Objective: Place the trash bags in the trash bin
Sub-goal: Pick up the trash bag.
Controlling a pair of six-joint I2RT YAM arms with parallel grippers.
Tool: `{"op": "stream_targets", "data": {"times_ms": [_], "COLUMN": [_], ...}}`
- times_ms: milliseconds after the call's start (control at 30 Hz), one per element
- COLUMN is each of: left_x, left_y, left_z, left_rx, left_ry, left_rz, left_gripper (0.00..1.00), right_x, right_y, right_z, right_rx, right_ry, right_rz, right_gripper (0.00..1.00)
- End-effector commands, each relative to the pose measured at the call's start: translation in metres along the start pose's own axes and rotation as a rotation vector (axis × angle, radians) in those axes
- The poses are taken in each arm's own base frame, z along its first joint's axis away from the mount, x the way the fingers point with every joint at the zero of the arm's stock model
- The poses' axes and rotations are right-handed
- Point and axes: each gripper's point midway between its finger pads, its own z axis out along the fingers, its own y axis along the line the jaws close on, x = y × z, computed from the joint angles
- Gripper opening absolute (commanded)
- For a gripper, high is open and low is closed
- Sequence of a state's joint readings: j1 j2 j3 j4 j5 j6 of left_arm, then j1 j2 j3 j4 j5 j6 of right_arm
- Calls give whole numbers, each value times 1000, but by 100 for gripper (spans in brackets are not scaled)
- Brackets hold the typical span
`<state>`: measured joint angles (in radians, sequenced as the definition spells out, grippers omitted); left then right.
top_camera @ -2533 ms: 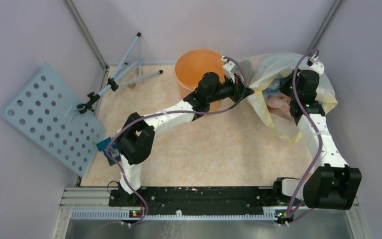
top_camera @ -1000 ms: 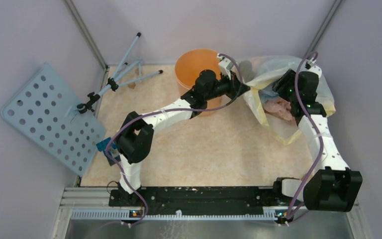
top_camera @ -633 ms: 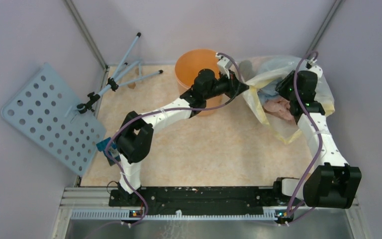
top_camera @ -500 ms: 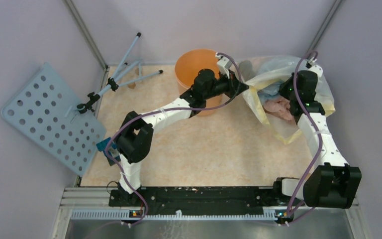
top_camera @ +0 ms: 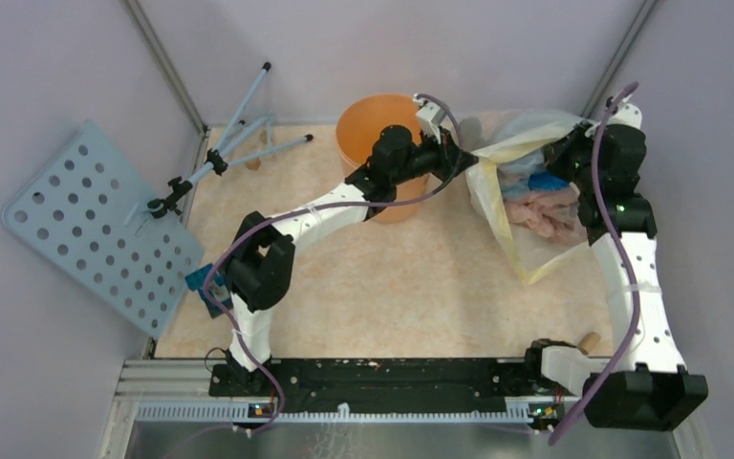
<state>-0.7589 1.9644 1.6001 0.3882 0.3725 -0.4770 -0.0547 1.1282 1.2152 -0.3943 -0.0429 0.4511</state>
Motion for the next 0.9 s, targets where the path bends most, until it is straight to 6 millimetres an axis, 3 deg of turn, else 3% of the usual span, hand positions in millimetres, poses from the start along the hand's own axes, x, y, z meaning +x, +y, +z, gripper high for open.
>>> {"op": "stream_targets", "data": {"times_ms": [0,267,433,533,700,867], "left_x": [-30,-32,-23,-16,-3,-3], "left_y": [12,36,52,61,65,64], "left_z": [3,11,21,27,37,39], "left_rx": [-19,-64,-83,-95,-75,-69], "left_ry": [-66,-62,-47,-31,5,4], "left_rz": [41,48,39,33,10,1], "left_gripper": [11,11,10,10,10,10], "right_x": [-21,-21,-28,-41,-63,-68], "right_y": [33,28,43,63,115,154], "right_z": [-49,-82,-99,-116,-158,-192], "right_rx": [-139,-114,-187,-275,-529,-755], "right_ry": [-39,-73,-103,-130,-144,-102], "right_rz": [-26,-12,18,23,4,-6], "right_gripper": [0,0,0,0,0,0]}}
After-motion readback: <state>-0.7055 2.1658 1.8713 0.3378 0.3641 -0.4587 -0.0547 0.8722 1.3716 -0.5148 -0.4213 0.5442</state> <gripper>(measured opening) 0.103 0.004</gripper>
